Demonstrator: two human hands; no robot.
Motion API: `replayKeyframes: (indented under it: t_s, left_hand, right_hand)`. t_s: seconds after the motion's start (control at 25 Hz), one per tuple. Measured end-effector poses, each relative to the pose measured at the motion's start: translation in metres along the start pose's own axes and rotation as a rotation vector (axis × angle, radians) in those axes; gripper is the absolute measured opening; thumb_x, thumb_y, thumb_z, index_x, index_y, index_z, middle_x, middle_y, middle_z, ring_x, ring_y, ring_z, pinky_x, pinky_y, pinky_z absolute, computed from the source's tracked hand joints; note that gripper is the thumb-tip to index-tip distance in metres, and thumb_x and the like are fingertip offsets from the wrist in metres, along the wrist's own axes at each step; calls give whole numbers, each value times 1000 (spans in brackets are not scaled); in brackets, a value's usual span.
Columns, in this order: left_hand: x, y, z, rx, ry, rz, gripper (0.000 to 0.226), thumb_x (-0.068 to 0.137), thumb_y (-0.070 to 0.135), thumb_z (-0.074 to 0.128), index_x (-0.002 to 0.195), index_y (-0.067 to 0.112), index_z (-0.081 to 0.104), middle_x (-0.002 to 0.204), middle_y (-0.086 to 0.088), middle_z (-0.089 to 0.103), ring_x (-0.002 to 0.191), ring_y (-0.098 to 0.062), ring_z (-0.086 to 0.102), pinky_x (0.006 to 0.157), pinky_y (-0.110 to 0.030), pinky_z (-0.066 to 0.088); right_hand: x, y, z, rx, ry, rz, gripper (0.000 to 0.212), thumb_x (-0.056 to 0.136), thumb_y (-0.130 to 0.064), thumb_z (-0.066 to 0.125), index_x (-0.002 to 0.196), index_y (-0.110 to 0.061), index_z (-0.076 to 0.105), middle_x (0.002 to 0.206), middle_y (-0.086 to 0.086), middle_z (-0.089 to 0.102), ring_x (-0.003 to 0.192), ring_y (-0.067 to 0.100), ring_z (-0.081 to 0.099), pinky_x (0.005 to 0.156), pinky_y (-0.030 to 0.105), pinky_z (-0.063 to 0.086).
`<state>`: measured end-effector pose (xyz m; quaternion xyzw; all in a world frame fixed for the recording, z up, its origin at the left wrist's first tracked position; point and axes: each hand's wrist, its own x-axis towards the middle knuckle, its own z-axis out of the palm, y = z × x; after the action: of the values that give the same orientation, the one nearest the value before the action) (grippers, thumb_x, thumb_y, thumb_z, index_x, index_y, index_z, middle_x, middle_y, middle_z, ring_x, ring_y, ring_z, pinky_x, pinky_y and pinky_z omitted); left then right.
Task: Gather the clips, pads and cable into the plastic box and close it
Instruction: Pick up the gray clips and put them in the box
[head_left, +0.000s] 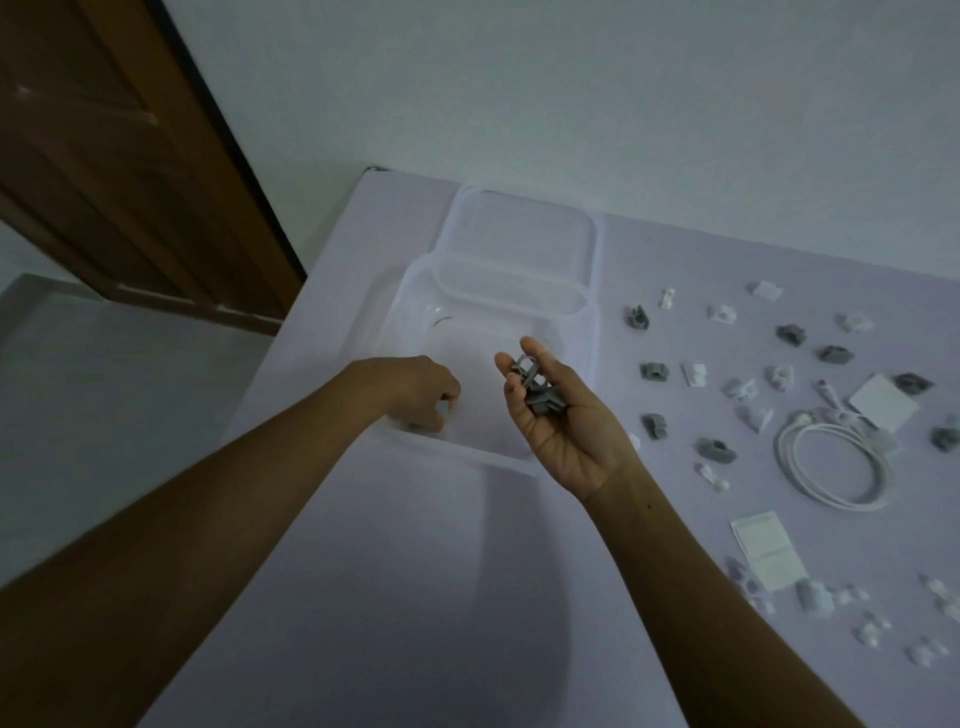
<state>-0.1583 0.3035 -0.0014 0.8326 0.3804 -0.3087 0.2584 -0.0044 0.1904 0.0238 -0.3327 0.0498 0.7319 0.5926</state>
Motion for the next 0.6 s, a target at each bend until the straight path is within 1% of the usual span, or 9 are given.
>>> replayKeyframes:
  t_s: [0.08,0.16,0.24,0.32,0.44,0.52,0.6]
  left_hand:
    - [0,-2,-2,8,-27,21,10,80,25,62,84,24,54,88,6,50,89,-22,56,75,-33,46]
    - [-2,-4,-4,3,-18,32,10,79,24,65,84,23,57,88,7,52,89,-19,56,76,-31,47]
    - [-6,-3,-5,1,10,29,13,79,22,66,90,20,60,85,9,50,86,-16,52,75,-28,45]
    - [-9,-2,-7,2,35,21,21,79,22,68,98,18,61,86,9,47,87,-15,49,78,-28,45]
    - [-12,-3,-10,-9,48,11,32,77,27,72,105,18,61,101,4,54,95,-17,54,87,-33,48]
    - [-14,-3,-11,-22,50,-14,35,78,29,72,109,20,59,112,-1,58,99,-20,56,88,-34,48]
    - [-17,-3,-13,-31,65,-31,35,83,28,67,116,21,57,121,-2,56,99,-18,53,89,-31,45]
  right_hand:
    - [1,0,0,-10,2,0,18,92,-12,54,106,-5,64,98,21,68,76,20,67,73,25,58]
    - [1,0,0,-7,7,-3,17,92,-12,55,104,-5,65,98,21,69,80,21,66,74,25,57]
    - [1,0,1,-5,9,-2,16,91,-11,55,102,-5,66,97,21,69,83,21,64,74,25,57]
    - [1,0,1,-4,8,4,16,90,-11,56,97,-4,69,97,22,68,83,22,64,73,26,57]
    - [0,0,1,-13,15,7,18,90,-11,58,89,-3,74,97,23,69,77,22,66,71,26,59]
    - [0,0,1,-21,23,7,17,90,-11,58,92,-3,73,96,22,69,75,22,67,69,26,60]
    - [0,0,1,-27,22,7,15,91,-12,58,96,-4,70,96,22,69,76,21,68,68,26,60]
